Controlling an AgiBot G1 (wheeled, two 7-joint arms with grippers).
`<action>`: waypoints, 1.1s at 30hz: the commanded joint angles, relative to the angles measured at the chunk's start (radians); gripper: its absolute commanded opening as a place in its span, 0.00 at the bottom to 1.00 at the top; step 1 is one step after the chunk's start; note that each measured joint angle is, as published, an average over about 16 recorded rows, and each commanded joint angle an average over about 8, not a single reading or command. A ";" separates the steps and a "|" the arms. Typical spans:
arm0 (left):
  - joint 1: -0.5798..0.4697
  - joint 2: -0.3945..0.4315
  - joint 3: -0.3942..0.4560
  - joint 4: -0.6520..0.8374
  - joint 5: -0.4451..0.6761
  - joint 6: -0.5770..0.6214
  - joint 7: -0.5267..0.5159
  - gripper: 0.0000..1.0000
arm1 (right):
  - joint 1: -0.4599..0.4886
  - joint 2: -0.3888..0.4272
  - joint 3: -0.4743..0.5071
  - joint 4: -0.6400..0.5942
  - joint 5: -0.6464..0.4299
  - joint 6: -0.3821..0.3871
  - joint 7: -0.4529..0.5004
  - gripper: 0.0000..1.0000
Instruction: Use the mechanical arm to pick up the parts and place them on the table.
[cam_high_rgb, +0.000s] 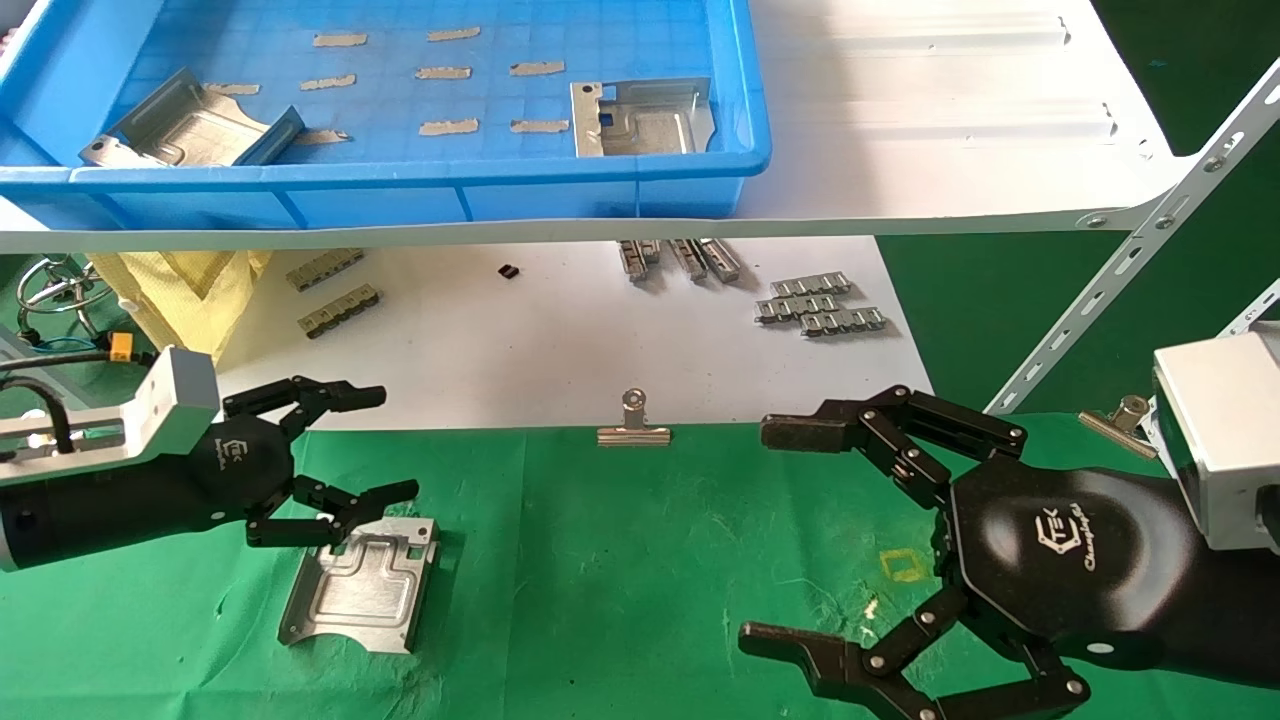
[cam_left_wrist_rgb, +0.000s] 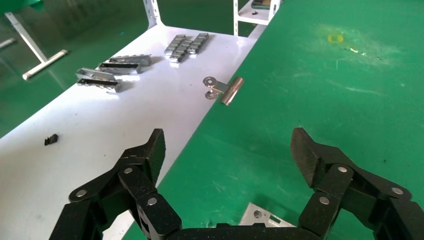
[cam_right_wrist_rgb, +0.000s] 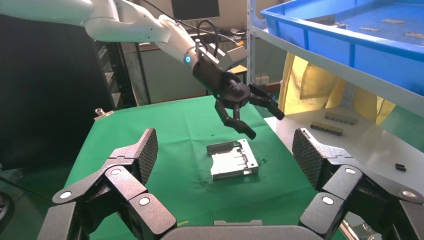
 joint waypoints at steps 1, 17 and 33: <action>-0.001 -0.001 -0.001 -0.004 0.000 0.000 -0.001 1.00 | 0.000 0.000 0.000 0.000 0.000 0.000 0.000 1.00; 0.118 -0.061 -0.123 -0.303 -0.037 -0.026 -0.176 1.00 | 0.000 0.000 0.000 0.000 0.000 0.000 0.000 1.00; 0.242 -0.123 -0.250 -0.613 -0.076 -0.052 -0.358 1.00 | 0.000 0.000 0.000 0.000 0.000 0.000 0.000 1.00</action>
